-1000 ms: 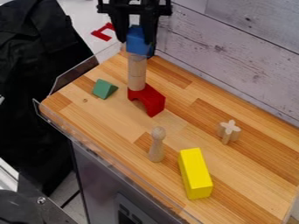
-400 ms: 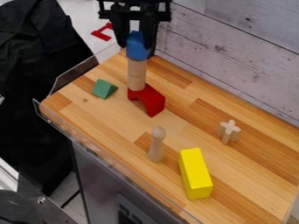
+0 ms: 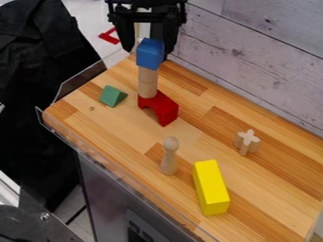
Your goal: Put the blue cube on top of the cylinder
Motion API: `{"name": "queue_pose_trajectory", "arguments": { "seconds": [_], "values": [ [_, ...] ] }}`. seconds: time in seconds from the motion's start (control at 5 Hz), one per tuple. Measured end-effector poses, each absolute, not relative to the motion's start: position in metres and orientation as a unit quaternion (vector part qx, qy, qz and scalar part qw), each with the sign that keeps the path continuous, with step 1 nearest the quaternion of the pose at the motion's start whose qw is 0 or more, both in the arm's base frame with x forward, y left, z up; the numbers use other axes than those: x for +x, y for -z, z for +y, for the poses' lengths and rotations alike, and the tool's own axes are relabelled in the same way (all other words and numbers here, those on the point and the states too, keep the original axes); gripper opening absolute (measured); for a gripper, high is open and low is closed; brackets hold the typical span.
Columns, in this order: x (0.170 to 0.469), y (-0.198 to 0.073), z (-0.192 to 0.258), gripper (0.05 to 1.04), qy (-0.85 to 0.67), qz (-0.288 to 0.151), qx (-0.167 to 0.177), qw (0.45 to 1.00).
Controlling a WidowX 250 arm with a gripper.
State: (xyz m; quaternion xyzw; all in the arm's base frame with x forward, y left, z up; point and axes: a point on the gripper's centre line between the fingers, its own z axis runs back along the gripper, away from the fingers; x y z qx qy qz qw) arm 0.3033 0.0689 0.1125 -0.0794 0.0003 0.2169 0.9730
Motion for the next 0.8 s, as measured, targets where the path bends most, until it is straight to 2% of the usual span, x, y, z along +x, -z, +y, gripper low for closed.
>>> {"name": "queue_pose_trajectory", "arguments": {
  "seconds": [0.2,0.4,0.6,0.8],
  "values": [
    [0.298,-0.127,0.064,1.005,-0.214,-0.008,-0.072,0.974],
    [0.287,-0.162,0.038,0.999,-0.167,-0.03,-0.053,0.984],
    [0.278,-0.178,0.013,0.999,-0.098,-0.036,-0.037,0.994],
    [0.266,-0.167,-0.007,0.999,-0.048,-0.004,-0.03,0.998]
  ]
}}
